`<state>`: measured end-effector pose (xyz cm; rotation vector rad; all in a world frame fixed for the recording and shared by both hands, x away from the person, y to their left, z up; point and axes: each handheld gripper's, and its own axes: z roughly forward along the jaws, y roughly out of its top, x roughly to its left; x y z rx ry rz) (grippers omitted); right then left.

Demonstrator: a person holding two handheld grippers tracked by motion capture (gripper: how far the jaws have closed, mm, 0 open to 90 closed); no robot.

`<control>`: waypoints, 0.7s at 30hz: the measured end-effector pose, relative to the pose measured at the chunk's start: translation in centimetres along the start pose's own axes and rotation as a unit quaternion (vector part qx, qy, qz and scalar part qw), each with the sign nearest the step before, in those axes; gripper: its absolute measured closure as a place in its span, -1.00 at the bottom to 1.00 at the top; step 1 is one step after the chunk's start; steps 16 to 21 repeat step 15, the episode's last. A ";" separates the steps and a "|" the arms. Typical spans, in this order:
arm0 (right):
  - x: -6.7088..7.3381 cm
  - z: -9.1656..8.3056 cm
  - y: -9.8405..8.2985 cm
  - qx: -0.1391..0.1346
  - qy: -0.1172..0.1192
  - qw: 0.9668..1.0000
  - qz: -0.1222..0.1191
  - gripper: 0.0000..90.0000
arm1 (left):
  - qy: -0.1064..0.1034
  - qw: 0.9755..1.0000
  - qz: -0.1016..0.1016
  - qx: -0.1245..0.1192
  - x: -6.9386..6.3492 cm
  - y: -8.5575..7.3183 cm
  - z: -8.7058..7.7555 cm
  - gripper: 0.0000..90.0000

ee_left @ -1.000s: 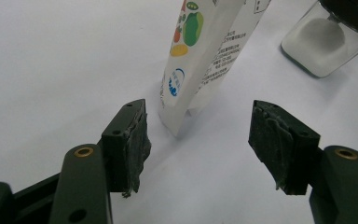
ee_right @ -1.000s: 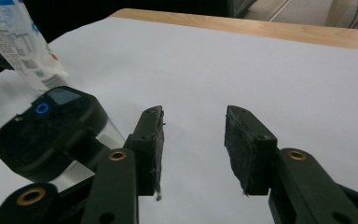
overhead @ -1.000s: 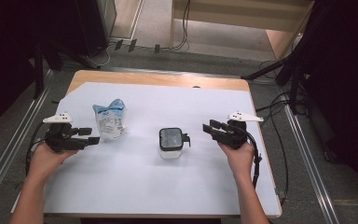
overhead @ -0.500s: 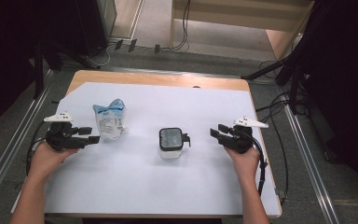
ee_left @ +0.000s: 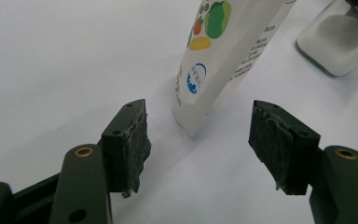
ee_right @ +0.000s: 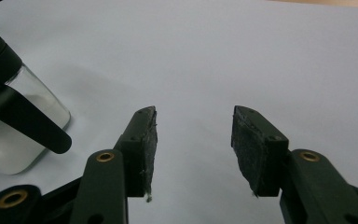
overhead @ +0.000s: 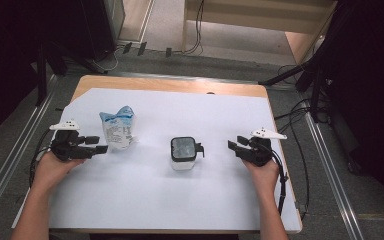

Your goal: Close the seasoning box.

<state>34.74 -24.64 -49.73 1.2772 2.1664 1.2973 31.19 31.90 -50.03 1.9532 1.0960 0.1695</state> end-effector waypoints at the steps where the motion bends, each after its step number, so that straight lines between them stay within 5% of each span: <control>1: 0.0 0.0 0.0 0.002 -0.001 1.000 0.000 0.14 | 0.000 1.000 0.001 -0.001 0.0 0.0 0.0 -0.16; 21: -0.1 0.1 -0.1 0.004 -0.001 1.000 0.001 0.12 | -0.002 1.000 0.002 -0.003 0.0 0.0 -0.1 -0.17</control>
